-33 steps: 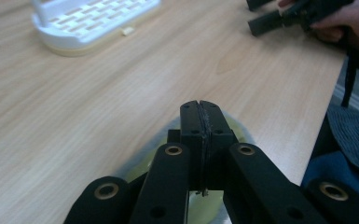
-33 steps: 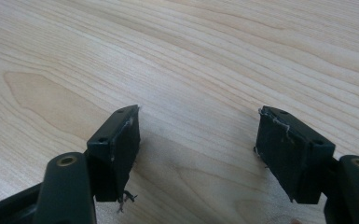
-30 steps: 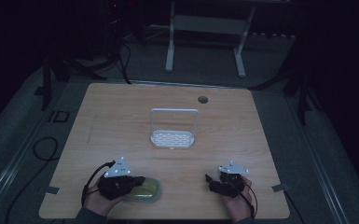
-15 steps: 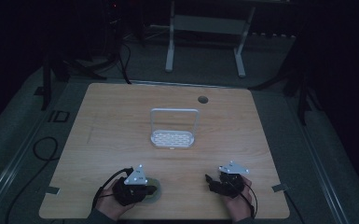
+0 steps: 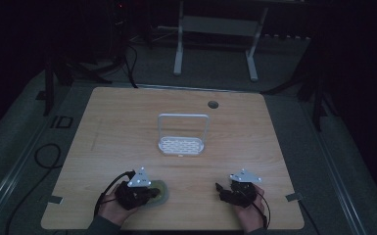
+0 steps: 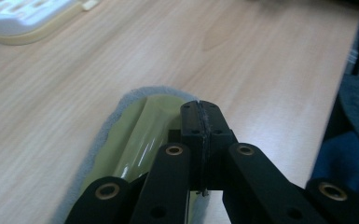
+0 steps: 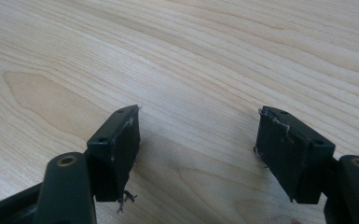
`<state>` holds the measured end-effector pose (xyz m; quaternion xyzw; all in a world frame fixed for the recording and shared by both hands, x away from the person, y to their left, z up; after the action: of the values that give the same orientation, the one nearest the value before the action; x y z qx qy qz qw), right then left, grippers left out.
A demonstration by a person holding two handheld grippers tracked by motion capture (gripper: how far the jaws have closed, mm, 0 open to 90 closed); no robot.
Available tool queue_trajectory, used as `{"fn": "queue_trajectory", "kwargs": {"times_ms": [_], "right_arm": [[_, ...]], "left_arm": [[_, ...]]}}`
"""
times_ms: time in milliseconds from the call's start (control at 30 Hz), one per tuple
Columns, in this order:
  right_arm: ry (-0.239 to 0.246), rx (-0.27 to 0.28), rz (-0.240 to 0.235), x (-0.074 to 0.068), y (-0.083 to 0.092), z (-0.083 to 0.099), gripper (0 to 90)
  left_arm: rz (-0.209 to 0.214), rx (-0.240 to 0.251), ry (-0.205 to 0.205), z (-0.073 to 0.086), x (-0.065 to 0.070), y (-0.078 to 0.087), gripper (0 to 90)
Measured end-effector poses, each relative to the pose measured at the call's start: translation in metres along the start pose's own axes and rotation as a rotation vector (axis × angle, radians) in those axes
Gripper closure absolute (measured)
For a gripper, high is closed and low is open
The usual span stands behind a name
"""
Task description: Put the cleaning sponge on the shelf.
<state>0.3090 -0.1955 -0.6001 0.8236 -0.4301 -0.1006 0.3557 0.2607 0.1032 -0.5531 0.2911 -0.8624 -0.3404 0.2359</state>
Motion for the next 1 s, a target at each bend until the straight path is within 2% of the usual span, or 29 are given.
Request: {"fn": "queue_trajectory", "kwargs": {"times_ms": [233, 467, 600, 1000], "right_arm": [[0.0, 0.0, 0.0, 0.0, 0.0, 0.0, 29.8], [0.0, 0.0, 0.0, 0.0, 0.0, 0.0, 29.9], [0.0, 0.001, 0.0, 0.0, 0.0, 0.0, 29.8], [0.0, 0.001, 0.0, 0.0, 0.0, 0.0, 29.9]], "left_arm": [[-0.011, 0.021, 0.015, -0.006, -0.012, 0.006, 88.1], [-0.028, 0.051, 0.017, -0.012, -0.021, 0.022, 84.2], [-0.037, 0.029, 0.015, -0.013, -0.025, 0.026, 80.0], [-0.04, -0.04, 0.055, -0.015, -0.031, 0.026, 69.5]]}}
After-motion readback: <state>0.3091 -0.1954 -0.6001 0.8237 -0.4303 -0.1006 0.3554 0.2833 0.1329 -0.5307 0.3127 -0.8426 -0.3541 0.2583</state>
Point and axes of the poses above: each handheld gripper's, and its own axes: y roughly backward along the jaws, z roughly out of its underside, x roughly to its right, the point moved 6 cm from there along -y, roughly forward along the jaws, and after that the axes turned 10 degrees about y, right-handed, at the moved point
